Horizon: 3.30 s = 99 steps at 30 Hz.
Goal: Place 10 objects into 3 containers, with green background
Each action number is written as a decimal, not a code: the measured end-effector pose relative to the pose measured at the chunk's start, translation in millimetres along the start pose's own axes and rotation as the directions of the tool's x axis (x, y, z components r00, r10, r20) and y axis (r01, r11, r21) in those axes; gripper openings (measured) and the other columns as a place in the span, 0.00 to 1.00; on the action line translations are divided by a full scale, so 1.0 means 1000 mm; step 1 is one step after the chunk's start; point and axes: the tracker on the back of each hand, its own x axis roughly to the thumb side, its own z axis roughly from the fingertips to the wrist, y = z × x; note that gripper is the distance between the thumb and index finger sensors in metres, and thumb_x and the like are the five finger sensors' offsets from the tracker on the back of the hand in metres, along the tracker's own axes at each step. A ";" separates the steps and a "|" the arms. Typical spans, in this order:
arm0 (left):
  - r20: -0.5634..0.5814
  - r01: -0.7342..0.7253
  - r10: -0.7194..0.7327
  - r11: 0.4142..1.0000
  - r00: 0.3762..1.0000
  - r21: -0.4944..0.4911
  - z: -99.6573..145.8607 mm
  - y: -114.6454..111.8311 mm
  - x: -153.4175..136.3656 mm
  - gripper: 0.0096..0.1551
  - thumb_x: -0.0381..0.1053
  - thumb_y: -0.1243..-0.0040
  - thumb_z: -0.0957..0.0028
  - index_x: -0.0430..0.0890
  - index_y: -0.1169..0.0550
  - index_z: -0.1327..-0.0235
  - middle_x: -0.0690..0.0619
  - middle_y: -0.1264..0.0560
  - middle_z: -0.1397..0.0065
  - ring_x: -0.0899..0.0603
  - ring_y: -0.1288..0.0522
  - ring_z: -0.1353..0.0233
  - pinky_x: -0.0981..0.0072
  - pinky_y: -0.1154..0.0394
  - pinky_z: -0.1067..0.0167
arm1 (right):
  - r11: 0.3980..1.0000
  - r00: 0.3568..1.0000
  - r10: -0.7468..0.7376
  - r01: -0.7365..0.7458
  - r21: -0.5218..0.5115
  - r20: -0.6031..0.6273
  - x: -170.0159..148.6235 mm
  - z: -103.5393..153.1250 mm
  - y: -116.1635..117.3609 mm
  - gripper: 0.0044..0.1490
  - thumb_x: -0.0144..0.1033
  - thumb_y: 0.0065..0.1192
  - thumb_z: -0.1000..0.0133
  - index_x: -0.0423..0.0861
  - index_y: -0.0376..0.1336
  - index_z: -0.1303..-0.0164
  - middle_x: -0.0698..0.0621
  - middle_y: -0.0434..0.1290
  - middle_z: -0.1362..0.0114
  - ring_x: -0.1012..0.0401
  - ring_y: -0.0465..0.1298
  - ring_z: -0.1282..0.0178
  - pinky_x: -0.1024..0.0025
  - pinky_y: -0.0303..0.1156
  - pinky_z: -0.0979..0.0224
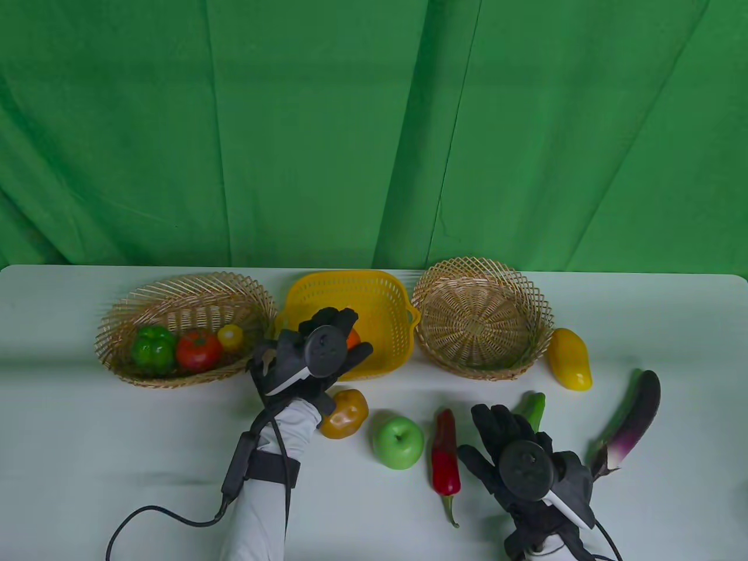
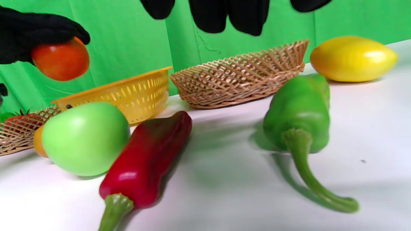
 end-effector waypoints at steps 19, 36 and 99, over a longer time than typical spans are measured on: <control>-0.074 0.087 -0.092 0.994 0.993 -0.068 -0.024 -0.028 0.000 0.42 0.72 0.53 0.42 0.55 0.37 0.16 0.41 0.34 0.16 0.34 0.26 0.24 0.44 0.24 0.37 | 1.000 1.000 -0.002 0.002 0.013 -0.007 -0.002 -0.001 0.000 0.50 0.71 0.34 0.39 0.54 0.42 0.09 0.38 0.50 0.07 0.35 0.52 0.12 0.24 0.45 0.19; 0.042 0.055 -0.057 0.998 0.998 0.031 0.018 0.013 -0.007 0.40 0.70 0.53 0.41 0.55 0.36 0.17 0.42 0.33 0.16 0.34 0.27 0.23 0.42 0.26 0.36 | 1.000 1.000 -0.002 0.002 0.009 0.003 0.001 0.000 0.000 0.50 0.71 0.34 0.39 0.54 0.42 0.09 0.38 0.49 0.07 0.35 0.52 0.12 0.25 0.45 0.19; 0.019 0.003 -0.004 0.998 1.000 0.069 0.184 -0.017 -0.105 0.39 0.70 0.53 0.41 0.55 0.35 0.18 0.42 0.33 0.17 0.34 0.26 0.23 0.41 0.26 0.35 | 0.993 0.994 0.100 -0.103 0.057 0.043 0.021 -0.005 0.028 0.50 0.70 0.35 0.39 0.54 0.41 0.09 0.38 0.48 0.07 0.35 0.51 0.11 0.26 0.45 0.18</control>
